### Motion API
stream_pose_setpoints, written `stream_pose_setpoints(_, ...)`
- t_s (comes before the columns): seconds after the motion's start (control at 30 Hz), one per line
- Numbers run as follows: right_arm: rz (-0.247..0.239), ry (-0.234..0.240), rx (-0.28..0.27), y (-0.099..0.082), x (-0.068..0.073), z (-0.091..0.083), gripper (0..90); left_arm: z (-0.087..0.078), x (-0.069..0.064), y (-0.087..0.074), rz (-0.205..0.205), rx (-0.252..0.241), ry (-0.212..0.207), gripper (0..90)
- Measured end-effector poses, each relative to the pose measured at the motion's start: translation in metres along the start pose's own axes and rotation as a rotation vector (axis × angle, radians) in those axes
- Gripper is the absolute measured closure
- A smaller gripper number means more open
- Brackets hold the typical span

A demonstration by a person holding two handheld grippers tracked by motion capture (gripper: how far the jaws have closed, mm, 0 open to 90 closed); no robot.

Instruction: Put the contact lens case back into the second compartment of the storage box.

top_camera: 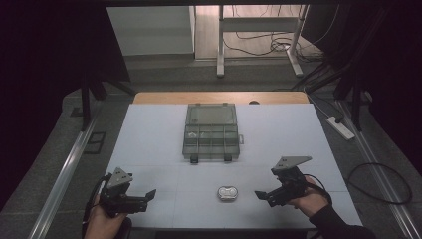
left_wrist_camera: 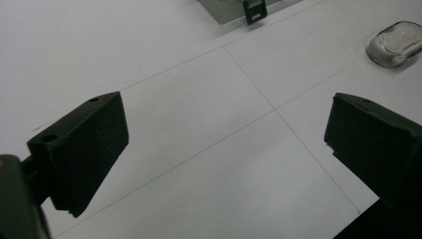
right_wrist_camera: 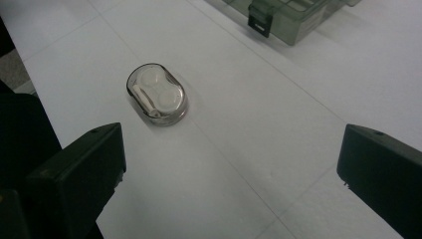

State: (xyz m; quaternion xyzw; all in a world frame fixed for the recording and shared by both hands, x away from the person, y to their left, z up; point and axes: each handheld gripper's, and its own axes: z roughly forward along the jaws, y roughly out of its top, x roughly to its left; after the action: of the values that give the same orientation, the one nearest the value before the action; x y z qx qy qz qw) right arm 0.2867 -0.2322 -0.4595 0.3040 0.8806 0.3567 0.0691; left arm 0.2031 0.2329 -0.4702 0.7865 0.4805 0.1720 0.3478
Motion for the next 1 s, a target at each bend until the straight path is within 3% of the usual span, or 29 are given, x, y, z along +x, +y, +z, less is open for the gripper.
stream_pose_setpoints(0.4, -0.025, 0.026, 0.073, 0.013, 0.009, 0.023, 0.0, 0.0, 0.0, 0.0, -0.001, -0.004, 0.0, 3.6)
stream_pose_setpoints(1.0, -0.085, 0.059, 0.089, 0.03, 0.02, 0.052, 0.0, -0.001, 0.0, -0.001, -0.002, -0.008, -0.002, 3.6)
